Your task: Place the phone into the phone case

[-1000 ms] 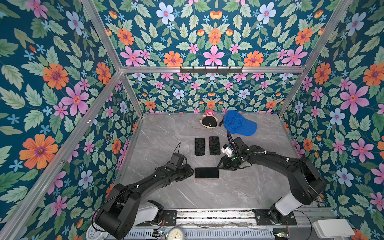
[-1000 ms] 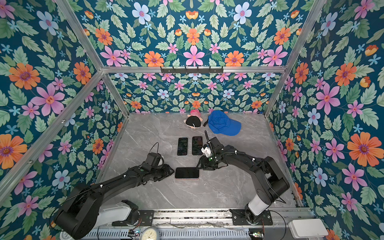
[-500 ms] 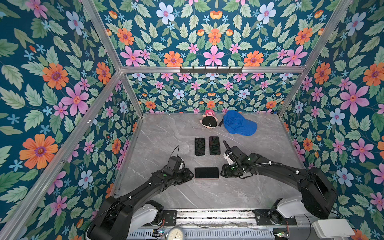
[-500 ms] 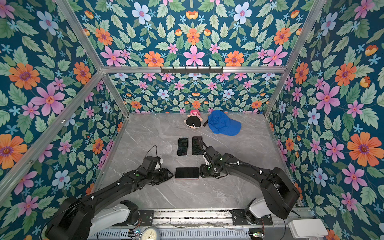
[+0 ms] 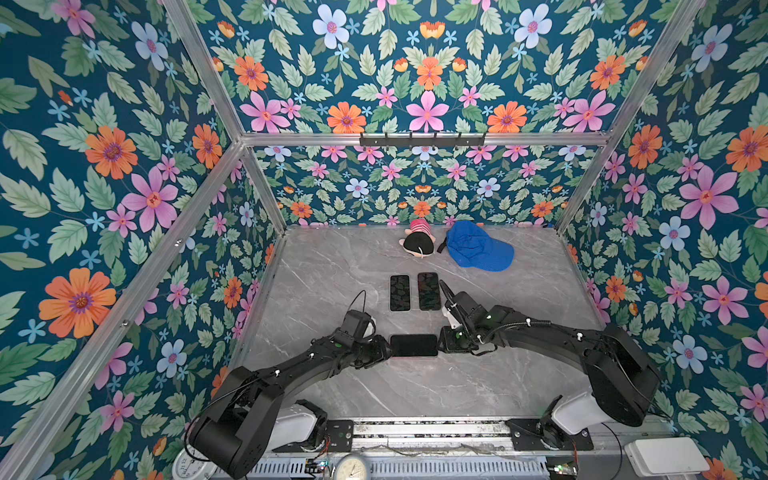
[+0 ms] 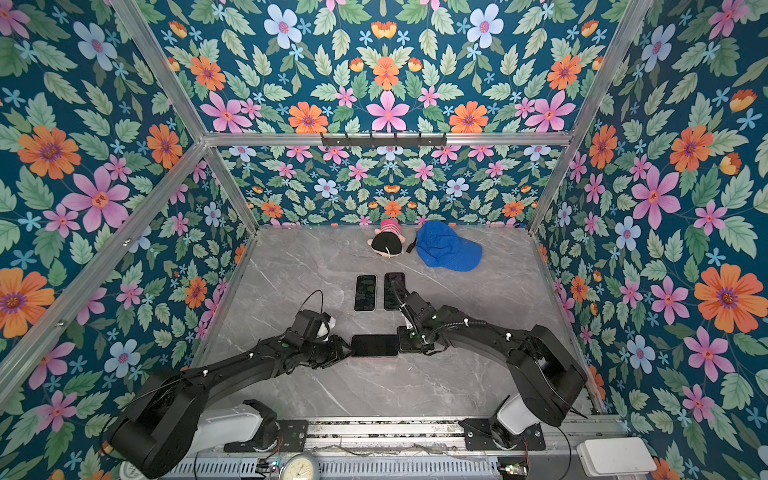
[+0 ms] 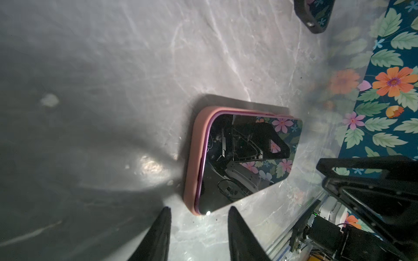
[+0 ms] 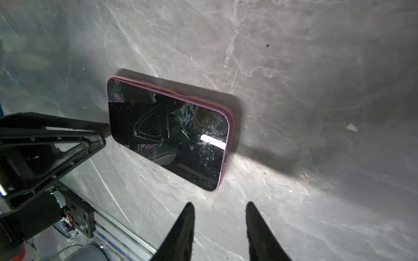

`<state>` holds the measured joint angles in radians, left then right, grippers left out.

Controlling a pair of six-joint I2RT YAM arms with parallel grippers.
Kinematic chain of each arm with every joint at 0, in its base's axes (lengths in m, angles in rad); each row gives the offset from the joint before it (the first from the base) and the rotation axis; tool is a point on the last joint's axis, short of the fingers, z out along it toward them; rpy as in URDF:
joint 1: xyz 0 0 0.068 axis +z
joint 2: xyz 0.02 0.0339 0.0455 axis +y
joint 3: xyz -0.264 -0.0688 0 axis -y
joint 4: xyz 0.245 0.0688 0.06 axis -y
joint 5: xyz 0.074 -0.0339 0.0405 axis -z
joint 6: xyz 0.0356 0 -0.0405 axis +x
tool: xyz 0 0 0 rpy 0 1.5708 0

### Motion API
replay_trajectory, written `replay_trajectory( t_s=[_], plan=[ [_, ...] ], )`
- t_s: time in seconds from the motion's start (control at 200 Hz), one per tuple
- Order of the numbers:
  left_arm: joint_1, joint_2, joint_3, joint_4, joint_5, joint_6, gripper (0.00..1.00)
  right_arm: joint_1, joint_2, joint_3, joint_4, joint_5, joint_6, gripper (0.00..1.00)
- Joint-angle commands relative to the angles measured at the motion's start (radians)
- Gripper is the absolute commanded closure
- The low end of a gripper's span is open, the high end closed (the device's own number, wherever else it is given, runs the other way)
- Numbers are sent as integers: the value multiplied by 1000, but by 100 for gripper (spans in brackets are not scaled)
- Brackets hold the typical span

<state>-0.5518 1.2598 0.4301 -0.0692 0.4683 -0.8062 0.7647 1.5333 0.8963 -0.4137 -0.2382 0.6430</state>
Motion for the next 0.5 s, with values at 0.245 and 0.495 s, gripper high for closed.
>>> replay_trajectory(
  t_s=[0.245,0.495],
  plan=[
    [-19,92,71,-62,-51,30,76,16,40,6,22,-21,-3,63],
    [-19,85,67,-85,-73,30,81,20,52,8,24,-20,-5,65]
  ],
)
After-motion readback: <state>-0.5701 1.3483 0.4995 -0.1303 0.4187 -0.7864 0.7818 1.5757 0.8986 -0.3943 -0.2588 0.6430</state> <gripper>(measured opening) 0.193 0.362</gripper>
